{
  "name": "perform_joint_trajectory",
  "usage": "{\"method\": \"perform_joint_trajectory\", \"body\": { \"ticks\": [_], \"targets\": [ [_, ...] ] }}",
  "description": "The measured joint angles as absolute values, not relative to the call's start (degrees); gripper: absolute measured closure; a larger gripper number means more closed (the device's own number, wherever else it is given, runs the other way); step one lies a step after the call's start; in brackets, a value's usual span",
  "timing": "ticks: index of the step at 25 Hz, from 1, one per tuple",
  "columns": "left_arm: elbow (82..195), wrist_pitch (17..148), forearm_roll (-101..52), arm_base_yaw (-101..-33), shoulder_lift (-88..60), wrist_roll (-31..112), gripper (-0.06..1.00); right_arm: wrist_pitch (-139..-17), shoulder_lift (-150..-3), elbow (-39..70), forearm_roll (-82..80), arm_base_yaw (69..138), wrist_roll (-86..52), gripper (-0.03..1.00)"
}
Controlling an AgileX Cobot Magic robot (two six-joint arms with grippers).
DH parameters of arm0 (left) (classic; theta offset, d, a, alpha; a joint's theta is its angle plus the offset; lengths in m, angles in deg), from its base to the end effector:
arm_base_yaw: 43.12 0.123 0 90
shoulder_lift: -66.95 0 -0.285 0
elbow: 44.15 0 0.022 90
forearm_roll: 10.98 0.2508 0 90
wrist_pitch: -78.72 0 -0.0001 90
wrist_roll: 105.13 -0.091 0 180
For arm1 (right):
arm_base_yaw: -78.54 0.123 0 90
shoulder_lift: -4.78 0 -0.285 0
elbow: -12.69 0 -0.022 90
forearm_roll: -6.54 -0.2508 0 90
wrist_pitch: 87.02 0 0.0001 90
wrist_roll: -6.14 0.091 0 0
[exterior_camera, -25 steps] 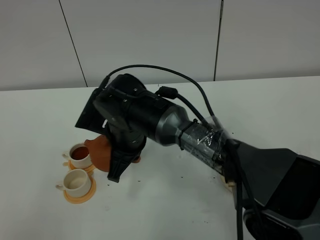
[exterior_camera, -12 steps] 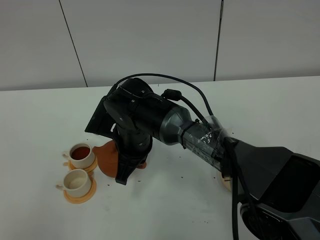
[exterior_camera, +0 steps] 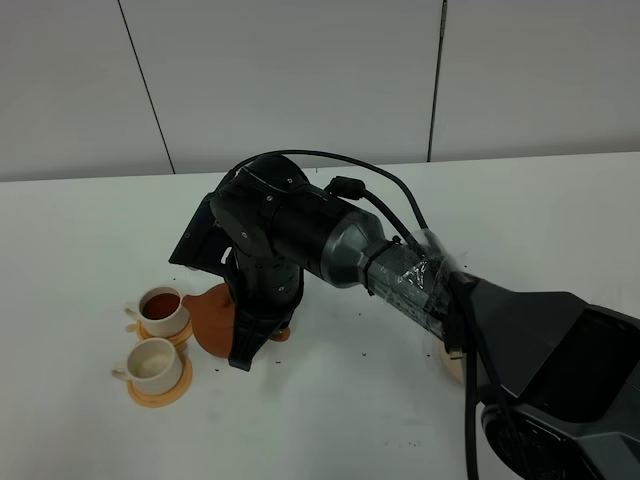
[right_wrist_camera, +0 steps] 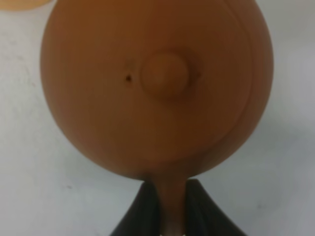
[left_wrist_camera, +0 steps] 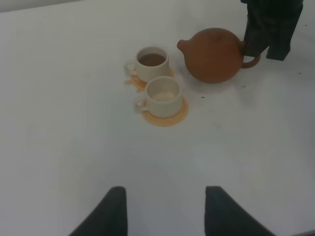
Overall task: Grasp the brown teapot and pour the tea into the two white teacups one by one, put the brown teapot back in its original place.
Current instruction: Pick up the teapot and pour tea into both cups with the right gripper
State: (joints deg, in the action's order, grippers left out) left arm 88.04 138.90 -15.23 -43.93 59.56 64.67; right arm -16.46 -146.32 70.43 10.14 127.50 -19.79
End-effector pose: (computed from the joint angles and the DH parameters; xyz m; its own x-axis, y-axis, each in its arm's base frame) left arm -0.0073 -0.0058 0.2819 -0.4131 0.1462 -0.8989 0.1316 0.9863 0.0999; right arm 0.3496 0.3934 0.1807 -0.2230 -0.9494 -0.2211 -0.9481 0.2639 -0.1772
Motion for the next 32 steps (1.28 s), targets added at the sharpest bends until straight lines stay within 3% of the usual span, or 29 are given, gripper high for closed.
{"method": "perform_joint_trajectory", "body": {
  "ticks": [7, 14, 25, 32],
  "targets": [
    [88.04, 138.9, -15.23, -43.93, 59.56, 64.67, 0.51, -16.4, -143.91, 70.43, 10.85, 127.81, -20.39, 0.87],
    [88.04, 138.9, -15.23, -43.93, 59.56, 64.67, 0.51, -16.4, -142.34, 70.02, 16.33, 133.15, -20.62, 0.87],
    [88.04, 138.9, -15.23, -43.93, 59.56, 64.67, 0.51, -16.52, -137.63, 56.12, 22.71, 137.2, -20.82, 0.87],
    [88.04, 138.9, -15.23, -43.93, 59.56, 64.67, 0.51, -16.67, -137.56, 54.84, 31.12, 139.99, -20.82, 0.87]
  ]
}}
